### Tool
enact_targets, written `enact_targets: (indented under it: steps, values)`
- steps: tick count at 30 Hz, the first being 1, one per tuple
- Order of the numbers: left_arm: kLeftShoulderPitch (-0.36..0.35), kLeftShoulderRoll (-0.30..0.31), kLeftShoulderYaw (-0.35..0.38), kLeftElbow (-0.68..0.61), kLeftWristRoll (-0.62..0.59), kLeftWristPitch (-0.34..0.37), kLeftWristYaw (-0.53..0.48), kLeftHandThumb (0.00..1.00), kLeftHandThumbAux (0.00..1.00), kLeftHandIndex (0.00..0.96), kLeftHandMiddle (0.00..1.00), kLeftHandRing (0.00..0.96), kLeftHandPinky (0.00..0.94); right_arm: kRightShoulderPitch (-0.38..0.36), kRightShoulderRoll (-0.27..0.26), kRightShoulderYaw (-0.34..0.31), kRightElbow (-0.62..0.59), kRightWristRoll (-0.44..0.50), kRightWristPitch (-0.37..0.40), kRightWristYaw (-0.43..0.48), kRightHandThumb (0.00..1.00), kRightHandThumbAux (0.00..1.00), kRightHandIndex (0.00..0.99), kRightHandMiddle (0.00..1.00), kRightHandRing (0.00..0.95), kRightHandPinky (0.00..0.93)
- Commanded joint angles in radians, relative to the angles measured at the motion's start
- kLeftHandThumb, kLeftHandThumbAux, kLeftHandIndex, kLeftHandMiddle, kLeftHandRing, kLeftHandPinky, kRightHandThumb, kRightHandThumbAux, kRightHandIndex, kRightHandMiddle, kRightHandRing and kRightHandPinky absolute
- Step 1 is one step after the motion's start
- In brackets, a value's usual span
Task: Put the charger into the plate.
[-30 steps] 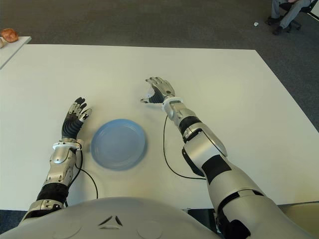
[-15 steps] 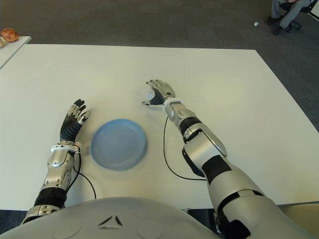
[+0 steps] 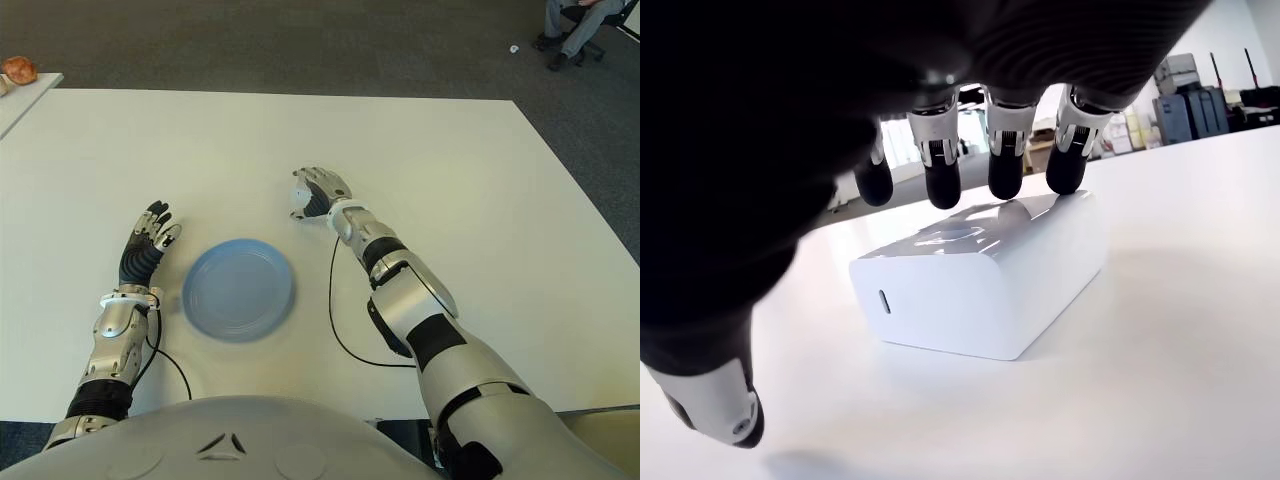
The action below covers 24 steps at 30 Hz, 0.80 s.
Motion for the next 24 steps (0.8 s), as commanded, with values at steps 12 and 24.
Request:
enact_targets:
  steps: [12, 24]
  values:
    - [0.035, -0.012, -0.013, 0.077, -0.004, 0.110, -0.021, 0.000, 0.569, 0.014, 0.071, 0.055, 0.060, 0.067, -0.049, -0.052, -0.053, 0.083, -0.076, 0.229, 0.020, 0.694, 0.000, 0.000, 0.004, 0.052]
    - [0.027, -0.014, -0.018, 0.087, 0.000, 0.108, -0.017, 0.000, 0.564, 0.013, 0.066, 0.048, 0.050, 0.090, -0.089, -0.105, -0.102, 0.185, -0.060, 0.486, 0.000, 0.635, 0.000, 0.001, 0.014, 0.041]
